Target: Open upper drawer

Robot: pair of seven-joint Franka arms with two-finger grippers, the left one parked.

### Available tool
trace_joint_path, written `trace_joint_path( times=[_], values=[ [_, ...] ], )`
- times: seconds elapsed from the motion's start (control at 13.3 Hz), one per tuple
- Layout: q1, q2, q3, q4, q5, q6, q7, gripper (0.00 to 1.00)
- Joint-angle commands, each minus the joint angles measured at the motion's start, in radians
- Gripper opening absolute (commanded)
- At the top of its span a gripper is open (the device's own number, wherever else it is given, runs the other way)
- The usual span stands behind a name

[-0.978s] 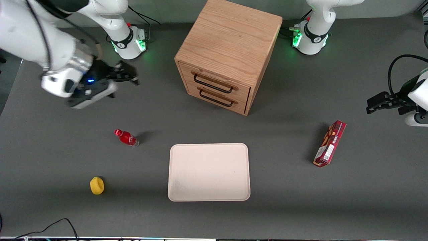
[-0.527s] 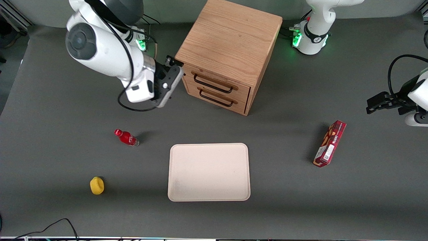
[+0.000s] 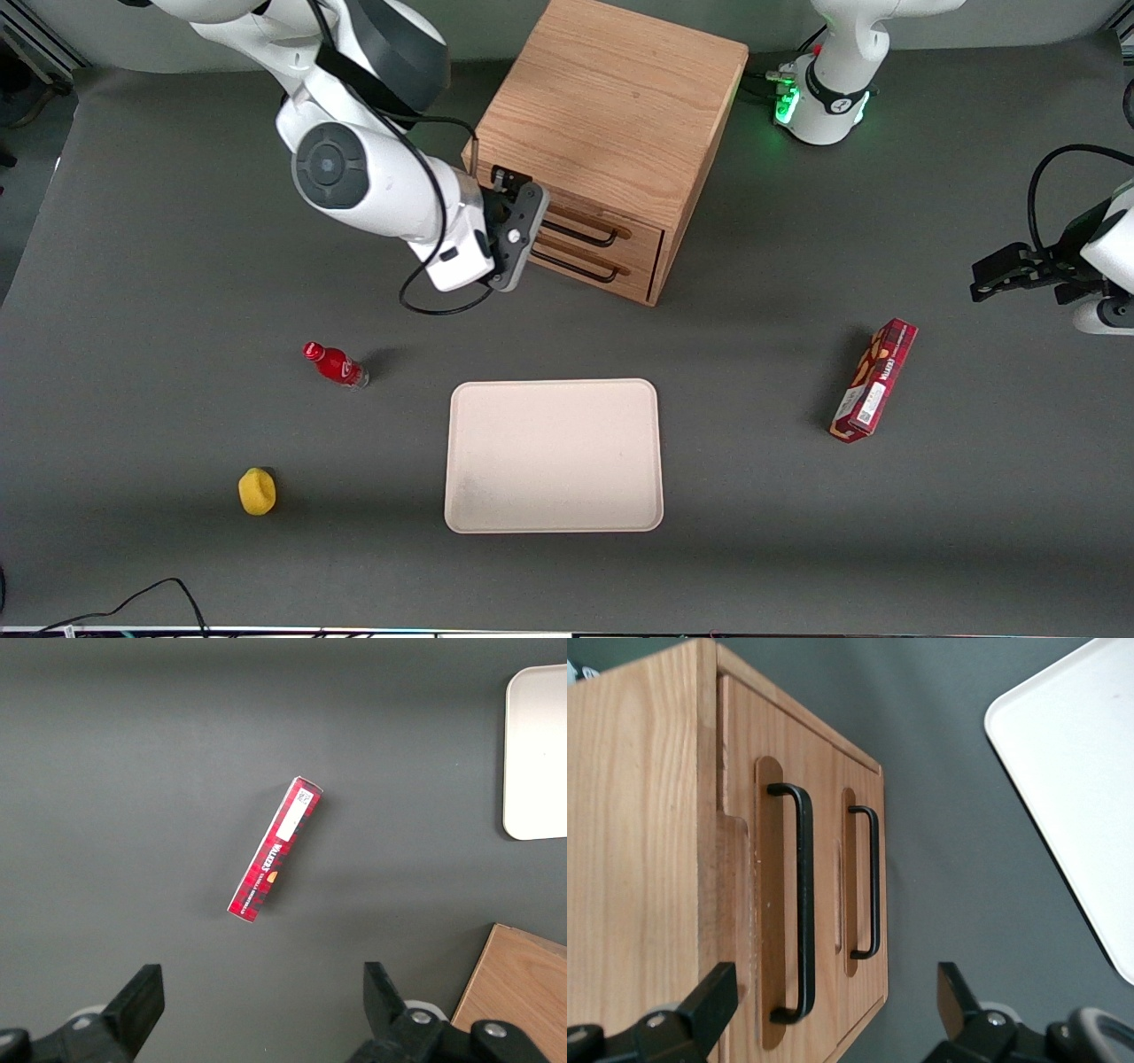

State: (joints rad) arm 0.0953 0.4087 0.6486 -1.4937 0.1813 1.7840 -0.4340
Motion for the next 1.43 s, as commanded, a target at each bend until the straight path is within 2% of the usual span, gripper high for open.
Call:
trace_joint_path(
  times=[0.0,0.38,0.6,0.83,1.35],
  values=[
    [0.024,0.028,0.0,-0.028,-0.054,0.049,-0.02,1.0],
    [0.073,0.068,0.0,-0.08,-0.091,0.176,-0.019,1.0],
    [0.078,0.075,0.0,-0.094,-0.095,0.195,-0.02,1.0],
    [0.08,0.096,0.0,-0.1,-0.149,0.221,-0.023,1.0],
    [0.078,0.114,-0.02,-0.1,-0.172,0.265,-0.08,1.0]
  ],
)
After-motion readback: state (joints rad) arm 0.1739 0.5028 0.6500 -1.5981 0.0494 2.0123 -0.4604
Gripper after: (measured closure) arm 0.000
